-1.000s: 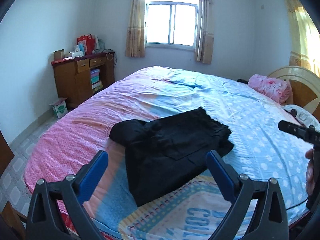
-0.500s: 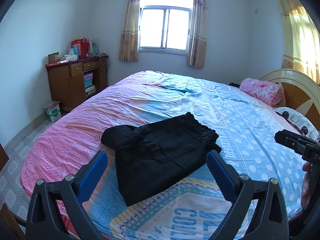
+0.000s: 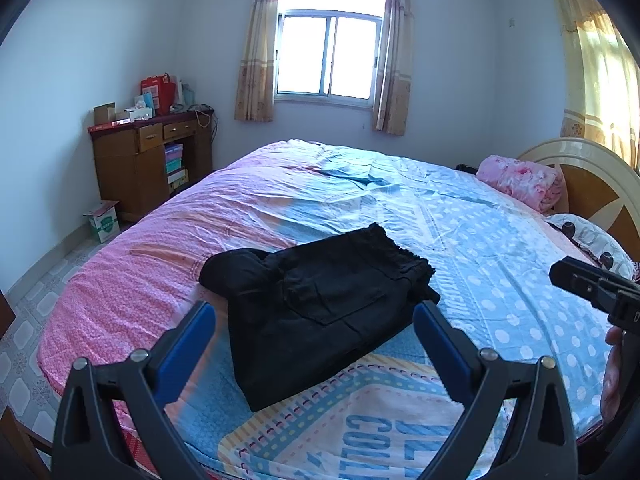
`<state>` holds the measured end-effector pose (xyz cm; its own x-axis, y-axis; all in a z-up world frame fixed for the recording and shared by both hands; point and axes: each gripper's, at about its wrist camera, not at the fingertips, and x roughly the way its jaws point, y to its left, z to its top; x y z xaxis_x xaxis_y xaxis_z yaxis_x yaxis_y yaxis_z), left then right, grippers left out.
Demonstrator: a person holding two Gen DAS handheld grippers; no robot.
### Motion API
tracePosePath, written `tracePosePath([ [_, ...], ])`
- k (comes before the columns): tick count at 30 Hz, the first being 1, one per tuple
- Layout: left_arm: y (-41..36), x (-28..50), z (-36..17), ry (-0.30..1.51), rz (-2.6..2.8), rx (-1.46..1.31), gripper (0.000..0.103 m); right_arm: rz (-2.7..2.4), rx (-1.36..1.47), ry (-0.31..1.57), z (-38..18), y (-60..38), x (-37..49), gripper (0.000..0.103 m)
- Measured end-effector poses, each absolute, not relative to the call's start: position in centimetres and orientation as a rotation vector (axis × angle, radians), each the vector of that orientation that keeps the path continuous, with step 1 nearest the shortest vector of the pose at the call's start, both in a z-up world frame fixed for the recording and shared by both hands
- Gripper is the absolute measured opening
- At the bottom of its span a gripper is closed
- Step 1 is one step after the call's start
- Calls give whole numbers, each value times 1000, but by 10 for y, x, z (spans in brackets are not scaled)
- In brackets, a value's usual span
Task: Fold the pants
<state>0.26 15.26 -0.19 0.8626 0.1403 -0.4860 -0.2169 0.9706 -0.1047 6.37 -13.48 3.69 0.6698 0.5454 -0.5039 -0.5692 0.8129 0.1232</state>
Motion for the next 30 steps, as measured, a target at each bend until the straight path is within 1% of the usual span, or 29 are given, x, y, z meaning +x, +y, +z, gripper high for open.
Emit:
tracePosePath([
  [13,146,-2,6,468,183,-142,102,625,-51,523,41,-134,59,77],
  [18,149,-3,7,467,204,-146,103,630,-58,521,41,-133,57,77],
  [30,153,0,-1,489,214,-158,103,630,-62,525,39,-133,56,77],
])
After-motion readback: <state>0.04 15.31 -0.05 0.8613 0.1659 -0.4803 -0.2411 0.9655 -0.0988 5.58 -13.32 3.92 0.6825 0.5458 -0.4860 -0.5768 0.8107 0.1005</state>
